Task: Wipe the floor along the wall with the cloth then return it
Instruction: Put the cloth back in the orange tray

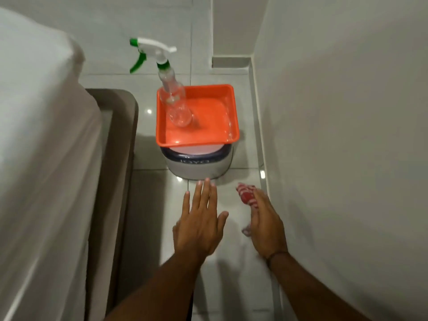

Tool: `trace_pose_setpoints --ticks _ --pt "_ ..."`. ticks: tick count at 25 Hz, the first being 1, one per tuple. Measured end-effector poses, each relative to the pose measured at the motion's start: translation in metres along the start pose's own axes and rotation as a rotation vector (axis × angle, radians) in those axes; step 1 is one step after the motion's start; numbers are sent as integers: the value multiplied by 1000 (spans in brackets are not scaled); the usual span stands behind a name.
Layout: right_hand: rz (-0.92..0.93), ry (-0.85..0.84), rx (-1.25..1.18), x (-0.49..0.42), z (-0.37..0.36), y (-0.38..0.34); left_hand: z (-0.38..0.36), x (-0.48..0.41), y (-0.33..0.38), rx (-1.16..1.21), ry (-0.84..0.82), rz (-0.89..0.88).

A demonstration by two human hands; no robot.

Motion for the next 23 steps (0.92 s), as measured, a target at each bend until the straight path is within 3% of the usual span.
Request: trace_pose_setpoints --ticks 4,9,15,19,23 --pt "199 129 55 -136 6 -89 58 -119 -22 -10 76 -20" --pt "263 246 269 -273 -27 -145 67 -201 -53 -14 -12 -2" --pt "172 7 590 -340 -95 -120 35 -217 -75 52 -72 29" --pt "155 -102 614 -343 -107 -106 32 -216 -74 86 -18 30" --pt "115 -172 610 -343 -97 -117 38 -216 -76 62 -82 18"
Point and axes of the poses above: each hand's wrist, its own x-axis away from the middle knuckle, its own z-axis out of the back of the hand, y = z × x, the point moved 2 cm from there along -x, towards the middle knuckle, and after that the axes turned 1 degree about -y, right-handed, at the moved point
